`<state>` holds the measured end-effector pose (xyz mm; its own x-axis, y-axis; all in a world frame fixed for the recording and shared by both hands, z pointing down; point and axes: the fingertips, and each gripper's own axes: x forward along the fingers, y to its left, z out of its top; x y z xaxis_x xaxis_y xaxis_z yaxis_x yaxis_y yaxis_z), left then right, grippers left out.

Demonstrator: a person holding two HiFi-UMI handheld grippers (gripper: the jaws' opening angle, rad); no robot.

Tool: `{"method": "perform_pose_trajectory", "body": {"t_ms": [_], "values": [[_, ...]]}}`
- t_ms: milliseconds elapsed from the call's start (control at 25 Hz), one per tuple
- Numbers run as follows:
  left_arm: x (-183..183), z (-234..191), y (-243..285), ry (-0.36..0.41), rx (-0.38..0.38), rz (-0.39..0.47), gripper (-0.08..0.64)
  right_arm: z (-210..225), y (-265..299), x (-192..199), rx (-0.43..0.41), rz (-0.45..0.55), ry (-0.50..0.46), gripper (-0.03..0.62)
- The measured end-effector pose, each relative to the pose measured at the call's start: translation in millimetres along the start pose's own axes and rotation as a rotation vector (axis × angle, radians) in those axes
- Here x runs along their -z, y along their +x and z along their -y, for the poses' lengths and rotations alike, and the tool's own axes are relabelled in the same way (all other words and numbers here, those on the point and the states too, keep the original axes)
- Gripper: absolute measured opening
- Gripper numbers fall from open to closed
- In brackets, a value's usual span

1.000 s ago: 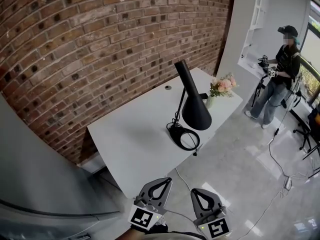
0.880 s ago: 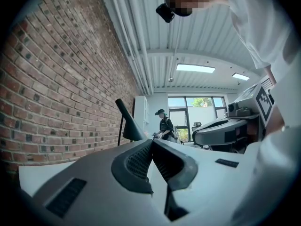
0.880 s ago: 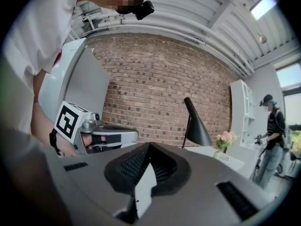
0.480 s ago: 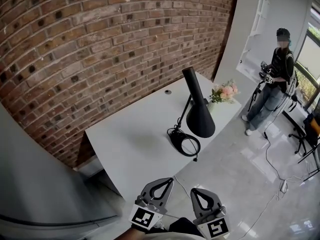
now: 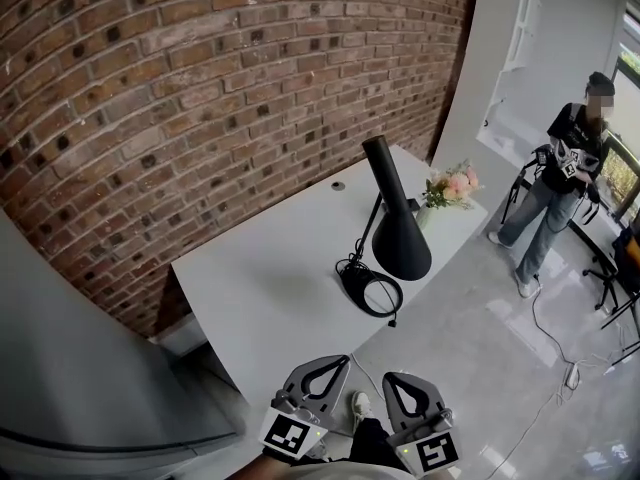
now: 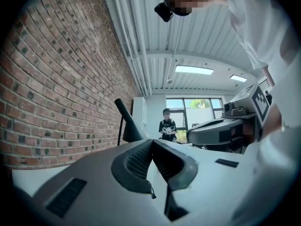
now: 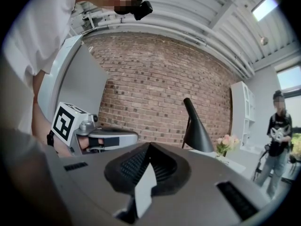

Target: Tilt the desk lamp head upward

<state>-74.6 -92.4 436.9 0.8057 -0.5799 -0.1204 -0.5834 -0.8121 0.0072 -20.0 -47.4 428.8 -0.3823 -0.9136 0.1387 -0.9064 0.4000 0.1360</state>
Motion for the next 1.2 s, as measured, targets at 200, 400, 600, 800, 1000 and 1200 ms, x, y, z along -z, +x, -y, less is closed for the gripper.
{"method": "perform_pose_trajectory", "body": {"t_ms": [200,400,600,800,1000,1200], "values": [[-1,-8,18,0.006,-0.027,0.000,0.008,23,15,-3,-0.018,0.021,-0.014,0.012],[0,-12,46,0.014,-0.041,-0.007,0.008,57,22,3,-0.006,0.013,-0.007,0.012],[8,-13,68,0.005,-0.057,-0.025,0.008,90,29,15,0.009,0.002,0.000,0.012],[13,-21,87,0.019,-0.084,-0.042,0.008,113,39,17,0.001,0.014,0.001,0.012],[15,-30,104,0.038,-0.101,-0.047,0.008,127,51,23,-0.013,0.008,0.011,0.012],[21,-35,119,0.032,-0.118,-0.056,0.008,145,57,31,-0.014,0.006,0.012,0.012]]}}
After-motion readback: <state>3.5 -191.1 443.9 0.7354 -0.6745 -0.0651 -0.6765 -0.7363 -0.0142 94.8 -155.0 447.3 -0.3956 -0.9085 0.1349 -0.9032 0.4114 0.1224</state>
